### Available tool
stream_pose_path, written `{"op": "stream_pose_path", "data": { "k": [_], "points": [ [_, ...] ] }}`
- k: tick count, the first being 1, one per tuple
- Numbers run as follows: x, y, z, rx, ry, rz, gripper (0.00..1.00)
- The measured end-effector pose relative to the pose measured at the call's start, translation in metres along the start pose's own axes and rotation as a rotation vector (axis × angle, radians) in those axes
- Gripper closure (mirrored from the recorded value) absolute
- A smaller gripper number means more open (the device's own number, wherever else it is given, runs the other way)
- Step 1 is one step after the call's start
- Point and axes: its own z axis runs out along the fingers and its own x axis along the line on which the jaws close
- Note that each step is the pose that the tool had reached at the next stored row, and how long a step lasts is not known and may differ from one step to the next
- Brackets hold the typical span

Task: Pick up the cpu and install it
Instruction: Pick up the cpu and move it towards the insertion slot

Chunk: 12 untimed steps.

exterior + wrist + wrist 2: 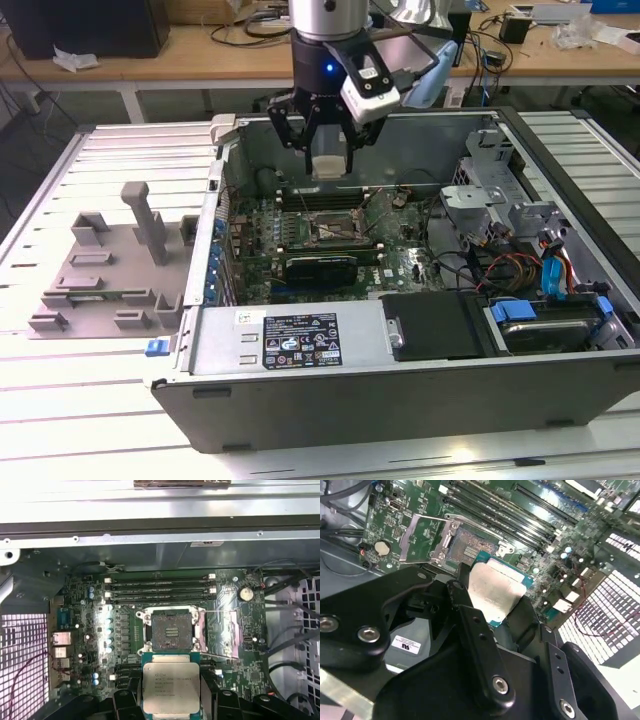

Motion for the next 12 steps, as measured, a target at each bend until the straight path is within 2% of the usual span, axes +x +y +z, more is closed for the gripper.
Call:
{"op": "stream_pose_path", "data": {
  "k": [5, 12],
  "points": [
    [0.0007, 0.0063, 0.0146, -0.0006, 0.0007, -0.017, 0.45],
    [0.0014, 0.0107, 0.0293, -0.0007, 0.0013, -0.028, 0.45]
  ]
}}
